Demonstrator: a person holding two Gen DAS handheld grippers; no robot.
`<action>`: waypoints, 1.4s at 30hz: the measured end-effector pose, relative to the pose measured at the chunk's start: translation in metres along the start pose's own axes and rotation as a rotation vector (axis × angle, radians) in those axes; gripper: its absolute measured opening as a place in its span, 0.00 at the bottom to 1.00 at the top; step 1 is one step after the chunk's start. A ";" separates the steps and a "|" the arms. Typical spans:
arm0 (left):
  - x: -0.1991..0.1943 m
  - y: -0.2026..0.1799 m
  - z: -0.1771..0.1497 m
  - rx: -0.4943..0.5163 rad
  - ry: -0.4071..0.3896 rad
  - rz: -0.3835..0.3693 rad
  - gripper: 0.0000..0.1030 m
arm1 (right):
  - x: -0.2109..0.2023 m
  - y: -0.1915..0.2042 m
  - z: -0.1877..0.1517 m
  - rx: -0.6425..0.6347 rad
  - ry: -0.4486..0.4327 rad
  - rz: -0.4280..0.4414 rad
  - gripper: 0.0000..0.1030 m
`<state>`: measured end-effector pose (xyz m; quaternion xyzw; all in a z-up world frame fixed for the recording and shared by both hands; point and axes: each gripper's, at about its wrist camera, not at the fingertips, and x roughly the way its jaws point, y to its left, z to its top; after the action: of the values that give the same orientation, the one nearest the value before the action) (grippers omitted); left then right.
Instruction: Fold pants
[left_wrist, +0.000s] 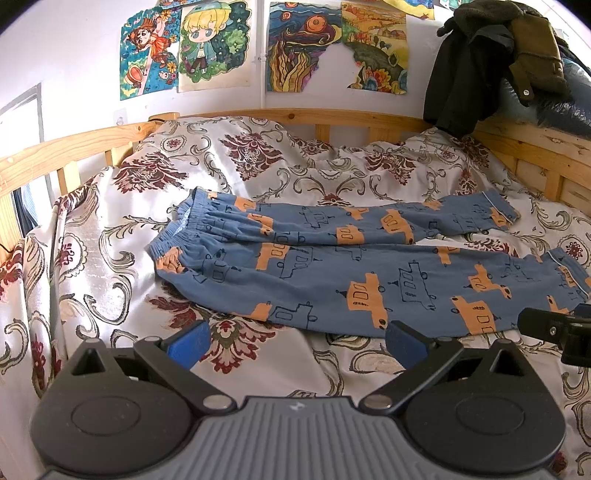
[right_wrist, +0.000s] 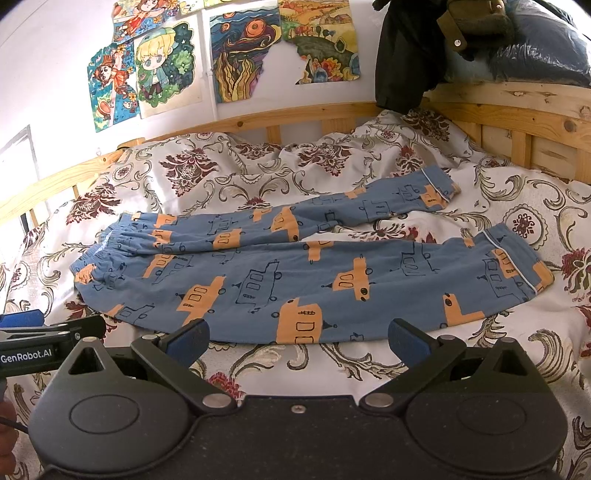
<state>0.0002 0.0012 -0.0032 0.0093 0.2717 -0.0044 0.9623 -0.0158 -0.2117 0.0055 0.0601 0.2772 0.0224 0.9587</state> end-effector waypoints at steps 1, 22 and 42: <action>0.000 0.000 0.000 -0.001 -0.001 0.000 1.00 | 0.000 0.000 0.000 0.000 0.000 0.000 1.00; 0.007 0.005 0.004 -0.106 0.068 0.010 1.00 | -0.001 0.008 0.002 -0.036 -0.004 0.004 1.00; 0.049 -0.026 0.117 0.042 0.231 -0.084 1.00 | -0.003 -0.038 0.111 -0.238 -0.070 0.161 1.00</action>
<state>0.1032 -0.0271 0.0706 0.0186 0.3809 -0.0495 0.9231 0.0418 -0.2607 0.0955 -0.0311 0.2331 0.1299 0.9632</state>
